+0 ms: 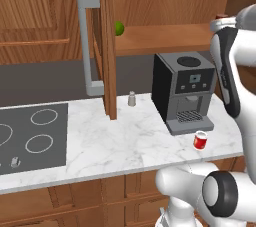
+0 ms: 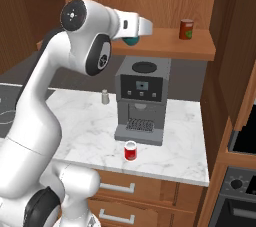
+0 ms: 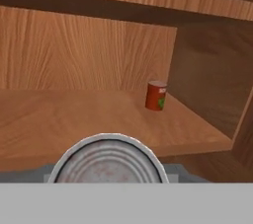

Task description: Pick the cans from the counter and place them in their designated side in the cabinet.

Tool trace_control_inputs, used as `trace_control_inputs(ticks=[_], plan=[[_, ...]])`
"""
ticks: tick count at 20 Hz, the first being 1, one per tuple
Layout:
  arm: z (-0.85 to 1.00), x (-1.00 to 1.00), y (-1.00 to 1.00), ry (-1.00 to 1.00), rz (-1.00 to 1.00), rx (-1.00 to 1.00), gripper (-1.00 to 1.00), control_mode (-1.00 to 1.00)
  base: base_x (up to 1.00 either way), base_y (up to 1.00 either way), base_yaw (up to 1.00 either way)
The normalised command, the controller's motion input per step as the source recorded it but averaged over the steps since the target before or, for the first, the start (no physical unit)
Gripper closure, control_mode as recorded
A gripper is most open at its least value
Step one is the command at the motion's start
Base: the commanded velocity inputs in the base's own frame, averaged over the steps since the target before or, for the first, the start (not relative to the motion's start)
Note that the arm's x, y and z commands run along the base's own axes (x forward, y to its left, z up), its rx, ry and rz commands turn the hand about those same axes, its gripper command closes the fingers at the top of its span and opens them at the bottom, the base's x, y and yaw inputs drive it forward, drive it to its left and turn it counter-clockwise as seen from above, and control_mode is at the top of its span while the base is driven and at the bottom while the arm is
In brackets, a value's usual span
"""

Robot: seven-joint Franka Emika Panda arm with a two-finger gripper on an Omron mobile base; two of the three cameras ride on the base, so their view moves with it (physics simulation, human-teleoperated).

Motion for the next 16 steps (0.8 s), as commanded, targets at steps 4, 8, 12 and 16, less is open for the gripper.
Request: trace_control_inputs(ticks=[4, 8, 12, 16], plan=[[0.00, 0.11, -0.03, 0.00, -0.03, 0.07, 1.00, -1.00, 0.00, 0.00, 0.00], [-0.01, 0.11, -0.02, 0.00, -0.03, 0.07, 1.00, -1.00, 0.00, 0.00, 0.00], [-0.01, 0.09, -0.01, 0.00, -0.02, 0.05, 1.00, -1.00, 0.00, 0.00, 0.00], [-0.03, 0.10, 0.00, 0.00, 0.00, 0.01, 1.00, -1.00, 0.00, 0.00, 0.00]])
